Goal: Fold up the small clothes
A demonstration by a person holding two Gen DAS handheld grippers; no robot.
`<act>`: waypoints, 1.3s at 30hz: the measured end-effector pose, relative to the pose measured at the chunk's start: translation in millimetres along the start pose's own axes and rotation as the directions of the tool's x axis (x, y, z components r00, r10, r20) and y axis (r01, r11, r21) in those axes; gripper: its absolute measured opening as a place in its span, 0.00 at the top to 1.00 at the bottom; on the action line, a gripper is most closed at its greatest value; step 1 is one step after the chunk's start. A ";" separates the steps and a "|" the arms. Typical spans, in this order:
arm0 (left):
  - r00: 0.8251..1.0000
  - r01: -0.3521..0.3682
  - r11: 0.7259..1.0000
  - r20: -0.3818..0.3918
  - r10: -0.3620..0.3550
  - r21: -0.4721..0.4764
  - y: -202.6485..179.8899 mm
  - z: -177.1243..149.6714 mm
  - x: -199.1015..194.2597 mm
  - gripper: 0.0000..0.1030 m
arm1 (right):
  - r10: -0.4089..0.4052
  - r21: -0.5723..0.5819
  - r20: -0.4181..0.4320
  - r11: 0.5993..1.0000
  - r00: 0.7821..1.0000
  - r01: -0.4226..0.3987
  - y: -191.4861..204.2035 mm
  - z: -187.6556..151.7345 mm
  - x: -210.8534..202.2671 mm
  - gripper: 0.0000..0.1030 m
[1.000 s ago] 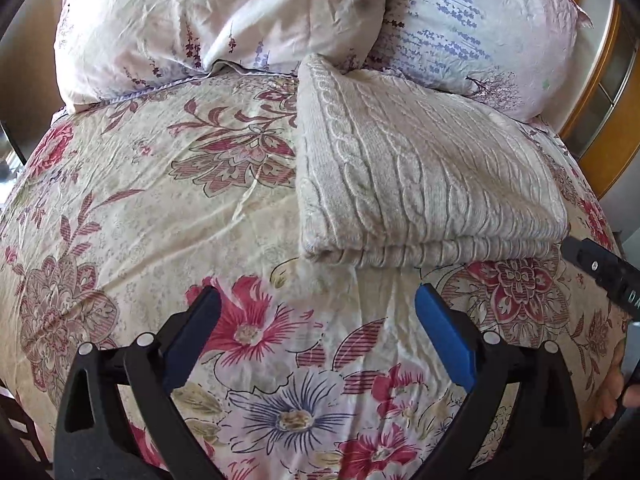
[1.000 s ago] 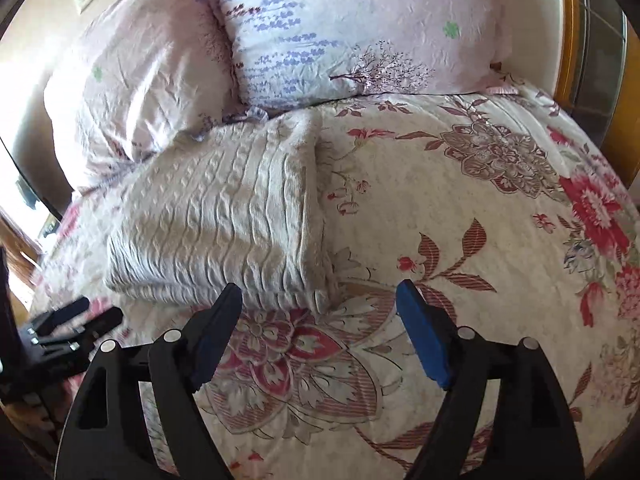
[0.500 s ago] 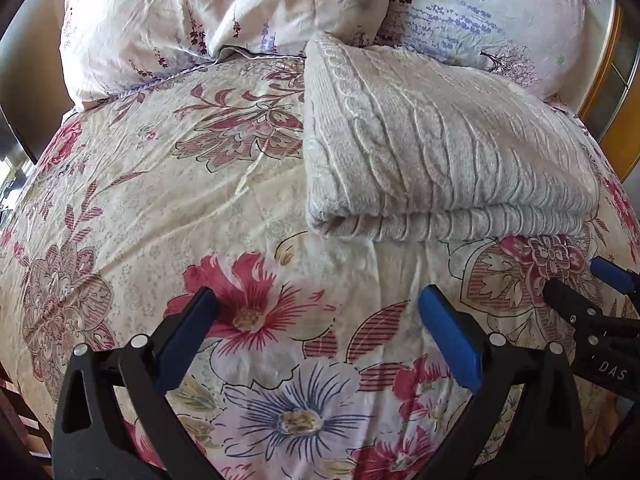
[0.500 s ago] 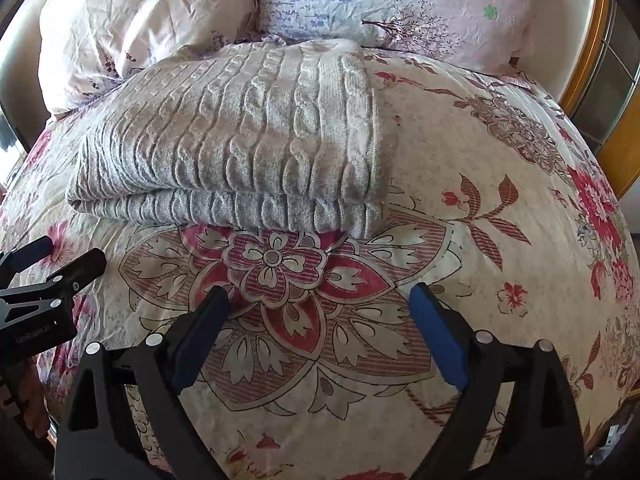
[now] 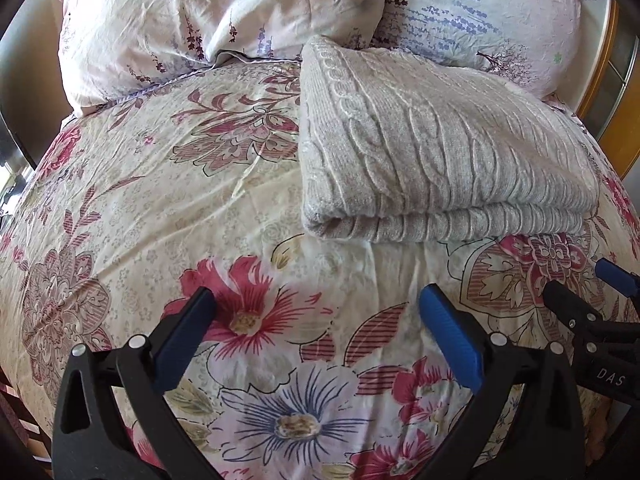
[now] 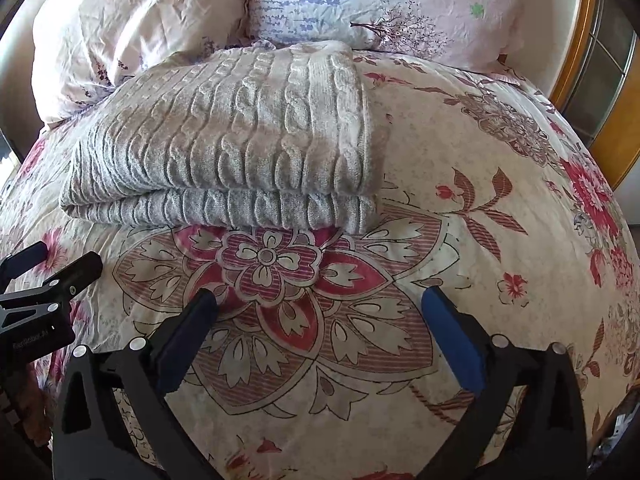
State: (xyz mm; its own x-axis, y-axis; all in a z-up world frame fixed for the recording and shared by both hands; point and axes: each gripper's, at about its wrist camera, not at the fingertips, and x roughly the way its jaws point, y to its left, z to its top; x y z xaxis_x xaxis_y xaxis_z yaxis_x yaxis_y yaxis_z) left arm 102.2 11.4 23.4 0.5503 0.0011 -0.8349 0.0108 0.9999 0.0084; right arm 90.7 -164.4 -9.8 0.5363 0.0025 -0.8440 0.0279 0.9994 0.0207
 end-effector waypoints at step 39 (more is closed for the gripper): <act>1.000 -0.003 1.000 0.026 0.003 -0.001 -0.3 -1.9 -1.1 0.02 | 0.002 0.001 0.024 1.000 1.000 -0.002 -0.6 -0.7 -0.5 0.01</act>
State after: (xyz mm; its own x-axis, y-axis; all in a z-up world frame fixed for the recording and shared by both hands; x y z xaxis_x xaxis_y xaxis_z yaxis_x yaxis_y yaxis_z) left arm 99.9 11.2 23.3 0.5716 0.0036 -0.8205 0.0081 0.9999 0.0101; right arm 89.8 -165.0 -9.7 0.5567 0.0033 -0.8307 0.0275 0.9994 0.0225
